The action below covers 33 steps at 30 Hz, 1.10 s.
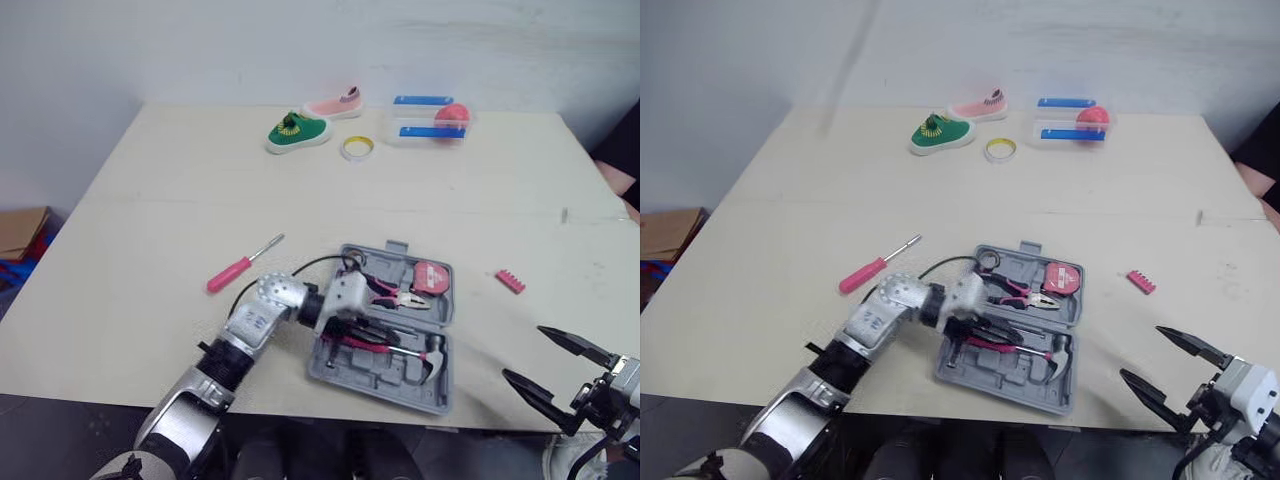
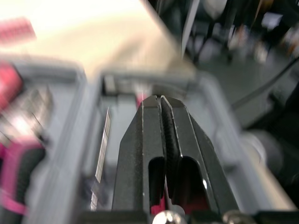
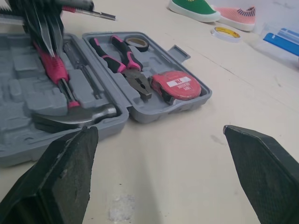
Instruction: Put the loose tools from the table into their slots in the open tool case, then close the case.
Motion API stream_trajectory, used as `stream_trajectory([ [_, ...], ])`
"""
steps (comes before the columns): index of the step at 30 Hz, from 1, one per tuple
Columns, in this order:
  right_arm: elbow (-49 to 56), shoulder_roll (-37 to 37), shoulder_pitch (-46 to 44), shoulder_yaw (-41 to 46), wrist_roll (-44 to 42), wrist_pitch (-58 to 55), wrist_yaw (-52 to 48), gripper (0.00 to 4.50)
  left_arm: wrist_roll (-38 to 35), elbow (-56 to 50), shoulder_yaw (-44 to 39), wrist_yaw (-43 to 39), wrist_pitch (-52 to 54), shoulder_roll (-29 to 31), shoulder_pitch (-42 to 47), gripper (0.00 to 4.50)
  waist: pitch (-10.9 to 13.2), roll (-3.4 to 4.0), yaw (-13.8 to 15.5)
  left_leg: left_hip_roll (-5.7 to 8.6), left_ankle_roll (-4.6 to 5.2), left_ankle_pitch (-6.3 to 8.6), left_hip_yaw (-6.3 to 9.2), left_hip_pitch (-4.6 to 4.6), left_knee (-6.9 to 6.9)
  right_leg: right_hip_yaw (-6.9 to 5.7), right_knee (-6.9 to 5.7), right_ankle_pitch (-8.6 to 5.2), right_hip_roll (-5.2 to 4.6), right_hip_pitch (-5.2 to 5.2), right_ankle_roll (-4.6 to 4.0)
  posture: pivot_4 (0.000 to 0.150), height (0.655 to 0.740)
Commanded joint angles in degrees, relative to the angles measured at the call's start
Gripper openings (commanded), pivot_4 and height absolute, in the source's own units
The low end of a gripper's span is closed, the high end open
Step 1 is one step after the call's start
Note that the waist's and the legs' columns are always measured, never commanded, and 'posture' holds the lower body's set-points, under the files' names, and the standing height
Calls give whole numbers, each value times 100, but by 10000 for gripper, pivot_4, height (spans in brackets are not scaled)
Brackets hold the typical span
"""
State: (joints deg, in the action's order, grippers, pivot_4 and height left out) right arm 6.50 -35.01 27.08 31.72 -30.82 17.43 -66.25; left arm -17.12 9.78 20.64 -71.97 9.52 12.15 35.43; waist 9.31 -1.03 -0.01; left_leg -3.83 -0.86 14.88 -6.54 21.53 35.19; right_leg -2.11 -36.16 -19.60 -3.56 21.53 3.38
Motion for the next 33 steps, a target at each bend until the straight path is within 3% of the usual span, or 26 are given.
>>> stream_trajectory([
  [1,-52,-160,-93,132,-53,68,-36,45000,-392,-503,-523,87,38,120,152,608,2,7,5,0,-5,-2,0,0,0,-1,4,-3,2,-2,3,1500,7400],
  [11,-892,-819,-493,615,-180,282,-483,45000,-692,-537,-2249,358,-407,1536,-170,608,50,-2,-24,1,2,2,-12,-14,1,5,2,1,2,-6,12,1500,7400],
  [14,-1370,-1021,-682,817,-121,446,-551,45000,-606,-434,-2847,509,-508,2176,-557,8406,69,-10,-40,0,4,4,-13,-14,1,7,2,2,-1,-6,13,1500,7400],
  [22,-2983,-1177,-1016,1050,72,1272,-779,45000,-418,1080,-4590,932,-1211,3586,-2357,44673,93,-7,-156,-20,-7,29,-30,-21,-9,5,12,-9,-2,-2,-3,1500,7400],
  [33,-4910,-1412,-1087,1535,109,1524,-121,45000,-674,1909,-5972,1690,-1312,3791,-3847,44673,101,-12,-159,-10,-25,53,-30,-26,-16,-4,8,-10,-52,5,-21,1500,7400],
])
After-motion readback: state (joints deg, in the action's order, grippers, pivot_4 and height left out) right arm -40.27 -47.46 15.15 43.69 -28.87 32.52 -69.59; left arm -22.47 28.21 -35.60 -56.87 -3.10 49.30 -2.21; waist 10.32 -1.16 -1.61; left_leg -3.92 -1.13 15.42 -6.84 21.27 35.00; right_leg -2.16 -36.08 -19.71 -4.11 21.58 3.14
